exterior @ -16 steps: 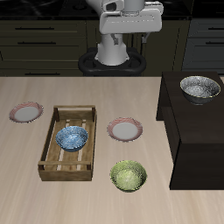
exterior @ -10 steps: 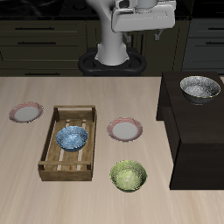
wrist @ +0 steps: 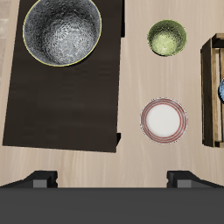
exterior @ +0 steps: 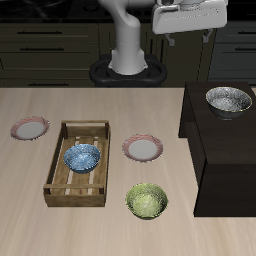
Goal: Place the black bowl onto the plate that is next to the blue bowl
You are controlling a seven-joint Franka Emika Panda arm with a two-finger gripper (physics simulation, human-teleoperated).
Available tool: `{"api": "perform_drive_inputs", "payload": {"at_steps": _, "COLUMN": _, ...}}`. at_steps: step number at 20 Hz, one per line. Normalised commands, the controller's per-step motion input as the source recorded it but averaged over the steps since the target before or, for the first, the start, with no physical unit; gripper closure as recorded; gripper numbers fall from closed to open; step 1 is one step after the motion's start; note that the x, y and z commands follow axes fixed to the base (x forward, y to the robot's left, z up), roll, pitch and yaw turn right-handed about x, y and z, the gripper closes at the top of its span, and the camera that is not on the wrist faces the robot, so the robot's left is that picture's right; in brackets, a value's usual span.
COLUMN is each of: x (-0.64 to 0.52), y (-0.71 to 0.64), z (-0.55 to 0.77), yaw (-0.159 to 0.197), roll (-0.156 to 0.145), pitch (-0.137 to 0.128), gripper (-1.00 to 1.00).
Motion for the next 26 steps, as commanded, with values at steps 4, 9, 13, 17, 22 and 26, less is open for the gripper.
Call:
{"api": "perform_drive_inputs", "payload": {"at_steps": 4, "x": 0.52, "y": 0.30, "z": 0.23, "yaw": -0.025, "roll": -0.058, "pitch": -0.035, "gripper": -1.00}}
{"api": "perform_drive_inputs", "payload": {"at_steps": 9, "x": 0.40, "y": 0.14, "z": 0.06, "yaw": -0.015, "roll": -0.021, "pitch": 0.005, "gripper": -1.00}}
{"api": "perform_drive_inputs", "payload": {"at_steps": 13, "x": 0.42, "y": 0.17, "z": 0.00, "yaw": 0.047, "roll": -0.004, "pitch": -0.034, "gripper": -1.00}}
{"api": "perform_drive_inputs", "payload": {"at_steps": 17, "x": 0.24, "y": 0.10, "z": 0.03, "yaw": -0.026, "roll": -0.010, "pitch": -0.008, "gripper": -1.00}}
{"api": "perform_drive_inputs", "payload": {"at_steps": 22, "x": 0.32, "y": 0.06, "z": 0.01, "yaw": -0.024, "roll": -0.010, "pitch": -0.008, "gripper": -1.00}}
{"api": "perform_drive_inputs", "payload": {"at_steps": 26, "x": 0.26, "y": 0.03, "z": -0.13, "yaw": -0.046, "roll": -0.004, "pitch": 0.037, "gripper": -1.00}}
